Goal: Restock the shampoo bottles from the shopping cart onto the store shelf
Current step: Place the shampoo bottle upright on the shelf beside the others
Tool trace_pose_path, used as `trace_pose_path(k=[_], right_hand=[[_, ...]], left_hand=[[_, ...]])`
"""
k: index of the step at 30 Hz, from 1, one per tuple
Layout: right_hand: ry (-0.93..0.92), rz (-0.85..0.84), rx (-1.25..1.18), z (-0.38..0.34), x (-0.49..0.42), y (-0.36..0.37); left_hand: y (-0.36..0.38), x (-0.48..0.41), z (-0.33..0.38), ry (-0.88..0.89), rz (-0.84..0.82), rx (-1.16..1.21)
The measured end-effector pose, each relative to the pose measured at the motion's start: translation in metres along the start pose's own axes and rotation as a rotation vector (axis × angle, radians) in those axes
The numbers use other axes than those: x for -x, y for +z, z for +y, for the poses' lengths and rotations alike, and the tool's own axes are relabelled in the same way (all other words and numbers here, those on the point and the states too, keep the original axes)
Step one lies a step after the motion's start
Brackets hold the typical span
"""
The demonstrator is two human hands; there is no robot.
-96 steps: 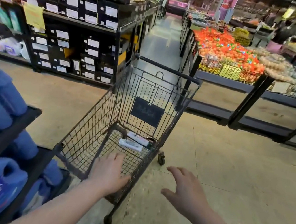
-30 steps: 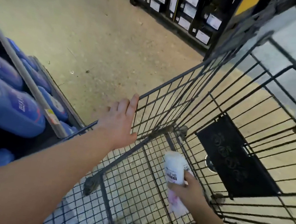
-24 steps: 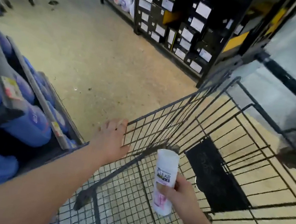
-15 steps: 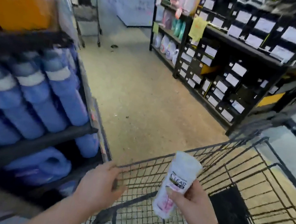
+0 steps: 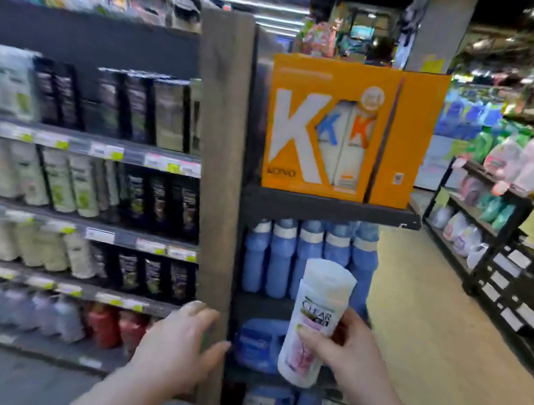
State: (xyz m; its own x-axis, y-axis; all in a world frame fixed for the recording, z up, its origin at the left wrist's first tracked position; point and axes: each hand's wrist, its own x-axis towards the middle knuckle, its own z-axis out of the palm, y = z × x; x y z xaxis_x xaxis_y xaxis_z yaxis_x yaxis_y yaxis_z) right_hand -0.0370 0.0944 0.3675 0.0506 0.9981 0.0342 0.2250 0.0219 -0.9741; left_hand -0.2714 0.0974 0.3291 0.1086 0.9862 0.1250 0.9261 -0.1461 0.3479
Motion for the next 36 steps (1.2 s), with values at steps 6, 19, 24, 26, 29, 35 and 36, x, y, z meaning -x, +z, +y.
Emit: trace_pose_path(k=[6, 19, 24, 26, 29, 35, 36], right_hand=[[-0.098, -0.244, -0.056, -0.059, 0.036, 0.17], [-0.109, -0.591, -0.193, -0.125, 0.065, 0.424], [-0.147, -0.646, -0.185, -0.141, 0.026, 0.503], [-0.168, -0.656, -0.178, -0.148, 0.003, 0.536], [-0.173, -0.672, -0.179, -0.158, -0.035, 0.584], [-0.194, -0.703, -0.169, -0.193, -0.12, 0.657], [-0.205, -0.693, -0.158, -0.198, -0.132, 0.666]], left_hand=[[-0.092, 0.093, -0.14, -0.211, 0.134, -0.033], [-0.189, 0.203, -0.341, -0.617, 0.251, -0.015], [-0.212, 0.183, -0.417, -0.662, 0.299, -0.026], [-0.226, 0.161, -0.447, -0.672, 0.308, -0.046], [-0.245, 0.12, -0.489, -0.664, 0.298, -0.045], [-0.285, 0.021, -0.56, -0.61, 0.302, -0.043], [-0.289, 0.008, -0.569, -0.592, 0.31, -0.041]])
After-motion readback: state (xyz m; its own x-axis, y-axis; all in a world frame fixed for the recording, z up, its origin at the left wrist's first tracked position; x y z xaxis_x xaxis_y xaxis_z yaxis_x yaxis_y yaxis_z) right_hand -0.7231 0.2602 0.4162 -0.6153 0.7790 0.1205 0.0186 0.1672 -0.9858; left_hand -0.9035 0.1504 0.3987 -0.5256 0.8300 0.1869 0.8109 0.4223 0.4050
